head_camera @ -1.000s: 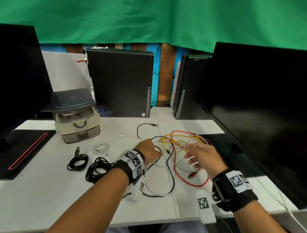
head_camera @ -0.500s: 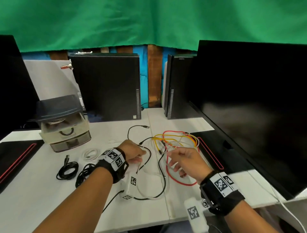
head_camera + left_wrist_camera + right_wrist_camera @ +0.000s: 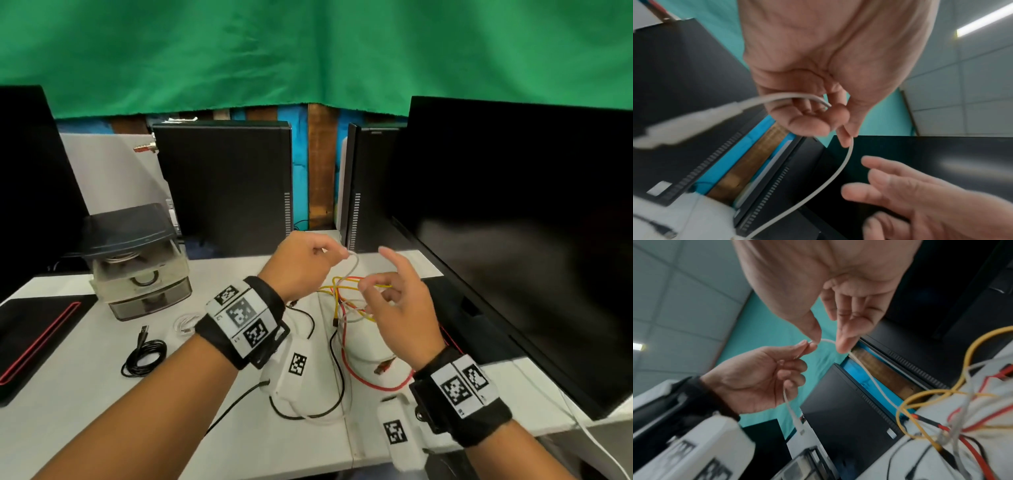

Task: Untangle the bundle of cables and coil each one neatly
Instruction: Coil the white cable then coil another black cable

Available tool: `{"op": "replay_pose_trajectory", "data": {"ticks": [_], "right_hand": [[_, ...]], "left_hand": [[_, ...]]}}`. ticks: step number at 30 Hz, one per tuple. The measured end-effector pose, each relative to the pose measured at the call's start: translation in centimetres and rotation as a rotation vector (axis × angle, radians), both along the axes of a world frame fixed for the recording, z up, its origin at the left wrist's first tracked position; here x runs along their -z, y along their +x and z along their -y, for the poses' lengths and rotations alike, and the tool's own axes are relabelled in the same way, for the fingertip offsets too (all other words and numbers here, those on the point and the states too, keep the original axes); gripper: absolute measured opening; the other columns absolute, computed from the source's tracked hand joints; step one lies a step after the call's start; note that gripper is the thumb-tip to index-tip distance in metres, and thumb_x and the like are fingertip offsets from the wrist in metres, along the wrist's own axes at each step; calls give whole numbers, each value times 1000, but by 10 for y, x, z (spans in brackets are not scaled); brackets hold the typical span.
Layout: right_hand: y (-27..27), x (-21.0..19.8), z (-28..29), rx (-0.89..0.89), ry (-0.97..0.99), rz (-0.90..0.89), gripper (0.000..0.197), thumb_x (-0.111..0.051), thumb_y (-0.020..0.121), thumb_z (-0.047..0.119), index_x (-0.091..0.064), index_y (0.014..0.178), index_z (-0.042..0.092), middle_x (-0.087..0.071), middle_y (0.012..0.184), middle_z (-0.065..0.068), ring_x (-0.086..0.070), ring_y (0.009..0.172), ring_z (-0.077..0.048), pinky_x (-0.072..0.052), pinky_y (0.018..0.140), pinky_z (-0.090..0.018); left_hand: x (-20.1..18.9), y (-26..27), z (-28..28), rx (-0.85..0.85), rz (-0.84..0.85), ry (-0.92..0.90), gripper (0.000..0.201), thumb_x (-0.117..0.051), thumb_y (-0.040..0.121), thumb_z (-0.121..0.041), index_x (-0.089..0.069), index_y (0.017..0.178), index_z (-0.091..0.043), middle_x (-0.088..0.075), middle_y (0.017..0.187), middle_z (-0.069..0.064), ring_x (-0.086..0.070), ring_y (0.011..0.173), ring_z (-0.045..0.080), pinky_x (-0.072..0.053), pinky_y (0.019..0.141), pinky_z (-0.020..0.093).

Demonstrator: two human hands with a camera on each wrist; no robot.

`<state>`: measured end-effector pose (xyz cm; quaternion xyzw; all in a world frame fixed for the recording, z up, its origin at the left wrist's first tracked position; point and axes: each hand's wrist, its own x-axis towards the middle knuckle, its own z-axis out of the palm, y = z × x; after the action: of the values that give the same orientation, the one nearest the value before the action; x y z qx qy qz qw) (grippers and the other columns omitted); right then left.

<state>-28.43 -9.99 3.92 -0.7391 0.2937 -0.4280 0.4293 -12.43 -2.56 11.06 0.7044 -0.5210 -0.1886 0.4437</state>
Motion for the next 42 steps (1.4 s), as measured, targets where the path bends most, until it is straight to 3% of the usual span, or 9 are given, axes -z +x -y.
{"op": "replay_pose_trajectory", "data": {"ticks": [8, 12, 14, 21, 26, 32, 35, 39, 42], "right_hand": [[-4, -29, 9, -146, -148, -114, 9, -65, 95, 23, -68, 96, 31, -73, 95, 11, -68, 94, -1, -56, 78, -34], [28, -70, 57, 16, -258, -219, 19, -63, 95, 25, -65, 79, 34, -71, 81, 9, -66, 77, -5, -53, 72, -32], [44, -106, 82, 59, -262, -210, 19, -67, 91, 29, -64, 73, 31, -70, 74, 5, -65, 69, -10, -58, 70, -41], [79, -230, 95, 185, -568, -301, 30, -69, 88, 48, -70, 101, 21, -67, 90, 5, -64, 85, -15, -47, 75, -26], [77, -264, 93, 374, -803, -316, 39, -63, 88, 54, -65, 115, 26, -67, 120, 7, -62, 113, -18, -50, 99, -40], [67, -231, 84, 371, -732, -728, 35, -70, 82, 35, -65, 116, 29, -70, 116, -9, -64, 106, -36, -54, 92, -44], [62, -187, 60, 227, -732, -966, 67, -70, 78, 22, -46, 140, 30, -58, 126, -14, -58, 112, -38, -52, 93, -45], [54, -124, -4, -366, -364, -564, 67, -76, 86, 26, -43, 144, 32, -52, 136, 5, -52, 124, -7, -44, 106, -30], [53, -87, -43, -626, -55, -96, 32, -61, 97, 19, -60, 129, 16, -71, 115, -2, -66, 110, -15, -50, 101, -30]], "left_hand": [[-16, -22, -37, 201, 118, -28, 27, -59, 93, -49, -79, 90, -30, -73, 90, 14, -68, 90, 32, -56, 87, 50], [-29, -13, -64, 166, 74, -89, 27, -55, 99, -35, -78, 91, -24, -64, 59, -23, -61, 62, -7, -44, 60, 9], [-28, 0, -78, 114, -15, -104, 27, -54, 97, -34, -78, 93, -23, -51, 48, -21, -48, 48, -3, -37, 49, 8], [32, 40, -99, -72, -409, 54, 36, -58, 92, -46, -78, 88, -17, -26, 58, -5, -21, 51, 11, -18, 47, 22], [61, 53, -101, -108, -442, 151, 40, -57, 94, -46, -73, 88, -10, -26, 60, -4, -19, 53, 12, -16, 48, 24], [37, 42, -108, 53, -458, 44, 36, -42, 105, -25, -64, 82, -8, -33, 59, -3, -26, 51, 9, -23, 51, 22], [19, 29, -112, 119, -556, -61, 39, -40, 104, -28, -59, 73, -14, -31, 58, -2, -25, 49, 10, -25, 50, 23], [5, 13, -114, 139, -711, -196, 38, -45, 95, -37, -56, 64, -19, -34, 56, -2, -31, 48, 12, -33, 47, 21], [1, 9, -114, 96, -902, -292, 37, -44, 99, -35, -55, 70, -17, -37, 58, -1, -38, 49, 13, -40, 47, 22]]}}
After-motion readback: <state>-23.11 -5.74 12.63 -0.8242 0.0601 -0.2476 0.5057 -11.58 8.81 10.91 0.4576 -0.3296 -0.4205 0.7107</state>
